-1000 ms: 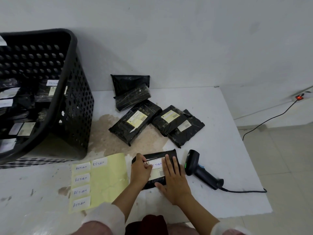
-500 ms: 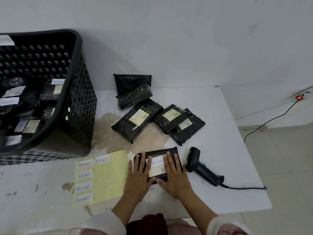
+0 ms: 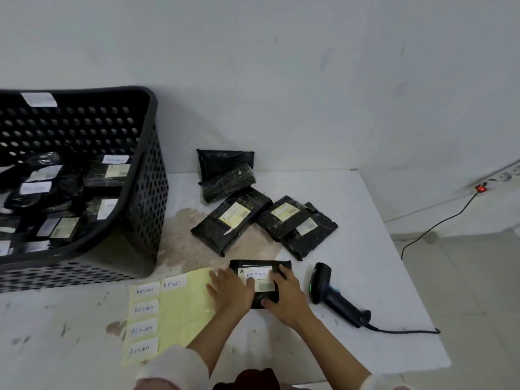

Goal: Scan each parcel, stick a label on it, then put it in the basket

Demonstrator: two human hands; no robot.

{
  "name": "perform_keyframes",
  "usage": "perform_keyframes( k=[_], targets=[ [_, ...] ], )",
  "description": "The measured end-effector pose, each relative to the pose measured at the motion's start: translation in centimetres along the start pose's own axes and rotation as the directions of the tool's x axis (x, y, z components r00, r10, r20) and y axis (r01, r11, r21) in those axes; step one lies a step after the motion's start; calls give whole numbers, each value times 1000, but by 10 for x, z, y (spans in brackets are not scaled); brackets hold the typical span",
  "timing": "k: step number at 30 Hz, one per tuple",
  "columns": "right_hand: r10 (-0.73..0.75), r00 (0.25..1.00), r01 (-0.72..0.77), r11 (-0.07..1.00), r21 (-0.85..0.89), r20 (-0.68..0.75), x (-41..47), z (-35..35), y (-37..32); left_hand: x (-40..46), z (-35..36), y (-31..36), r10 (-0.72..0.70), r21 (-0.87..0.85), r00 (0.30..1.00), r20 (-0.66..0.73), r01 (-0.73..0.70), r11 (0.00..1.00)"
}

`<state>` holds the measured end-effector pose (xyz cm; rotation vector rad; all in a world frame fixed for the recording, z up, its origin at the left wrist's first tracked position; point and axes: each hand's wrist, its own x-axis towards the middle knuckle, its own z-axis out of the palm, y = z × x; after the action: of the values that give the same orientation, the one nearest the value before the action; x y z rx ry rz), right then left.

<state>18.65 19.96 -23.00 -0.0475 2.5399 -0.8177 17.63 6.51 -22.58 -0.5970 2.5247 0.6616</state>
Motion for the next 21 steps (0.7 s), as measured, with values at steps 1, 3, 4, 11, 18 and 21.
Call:
perform_keyframes(
  k=[1,3,4,11,18,21],
  targets=[
    [-1,999,3,999,38,-52,0,-4,-4,1,-5,2,-67,-100,998,5,67,993],
    [8,985,18,988,153,-170,-2,-11,-10,4,-12,1,-119,-250,993,-1,115,962],
    [21,972,33,975,220,-236,-3,-15,-13,4,-15,1,-113,-315,994,-12,103,943],
    [220,919,11,816,578,-329,-3,-49,-37,-11,-51,20,-97,-632,938,-331,-144,762],
    [154,845,169,832,529,-512,-3,-80,-71,-16,-98,36,124,-408,878,-462,-335,850],
    [131,849,213,801,559,-511,-1,-90,-89,-15,-127,34,214,-354,813,-541,-451,819]
  ],
)
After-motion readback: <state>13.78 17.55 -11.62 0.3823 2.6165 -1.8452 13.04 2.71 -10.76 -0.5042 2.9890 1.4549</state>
